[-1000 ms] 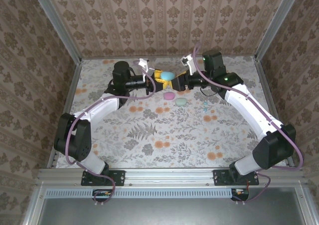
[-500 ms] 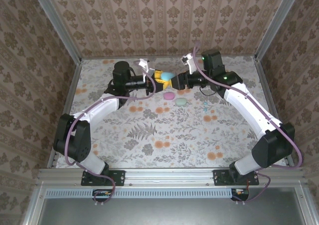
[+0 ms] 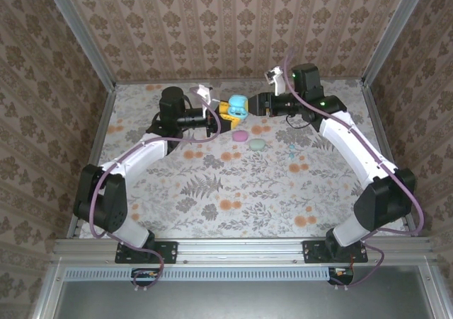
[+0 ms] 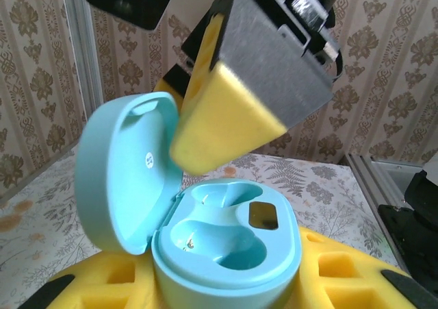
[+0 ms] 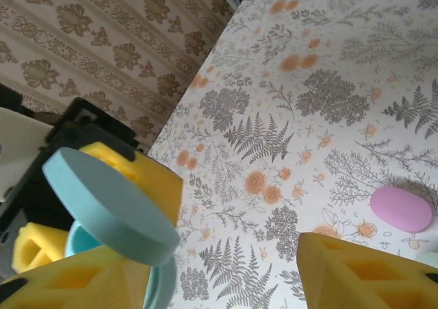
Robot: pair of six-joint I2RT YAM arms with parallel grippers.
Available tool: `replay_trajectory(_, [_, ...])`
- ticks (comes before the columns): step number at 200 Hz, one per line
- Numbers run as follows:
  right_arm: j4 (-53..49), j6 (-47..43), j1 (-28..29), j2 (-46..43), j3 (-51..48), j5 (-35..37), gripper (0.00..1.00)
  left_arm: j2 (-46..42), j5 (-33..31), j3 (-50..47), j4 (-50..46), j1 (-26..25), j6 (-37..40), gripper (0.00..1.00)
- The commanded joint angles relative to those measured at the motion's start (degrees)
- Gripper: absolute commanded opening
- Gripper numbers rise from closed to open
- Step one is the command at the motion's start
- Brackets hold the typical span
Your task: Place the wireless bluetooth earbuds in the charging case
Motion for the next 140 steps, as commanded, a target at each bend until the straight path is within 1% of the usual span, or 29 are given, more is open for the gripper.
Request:
replay_trajectory(1, [0.4,2.9,-0.2,0.4,1.9,1.4,0.61,-1.7,2.0,1.0,1.6,-0.5,1.6,0.28])
replay_trajectory(25, [2.0,4.1,-0.3,-0.7,1.9,-3.7,0.62,-1.8,-0.2,0.6,1.8,-0.5,1.6,0.28])
replay_trajectory(41, [3.9,5.3,-0.9,-2.6,1.1,-7.1,0.62,-1.8,-3.1,-0.1,2.5,-0.5,1.5,0.28])
replay_trajectory(65, [7.1,7.5,-3.0,-6.7,-1.9,-8.5,0.63,-1.4,-5.3,-1.8,7.3,-0.5,-0.8,0.28])
replay_trajectory(84, [7.1,8.2,-5.5,-9.2,-4.1,-5.8,0.64,-1.2,-5.6,-2.0,8.3,-0.5,-1.3,0.28])
replay_trajectory(113, [5.2,7.5,-10.6,-14.3,-9.6,4.1,0.62,-1.7,-5.9,-2.6,8.8,-0.5,-1.1,0.28])
replay_trajectory(129, [6.1,7.8,-15.1,-14.9,-14.6,6.0,0.62,-2.3,-6.3,-3.3,8.8,-0.5,-0.9,0.28])
replay_trajectory(140, [1.2,7.7,-17.8,-12.9,-15.4,9.5,0.59,-2.7,-6.4,-3.7,9.0,-0.5,-1.0,0.28])
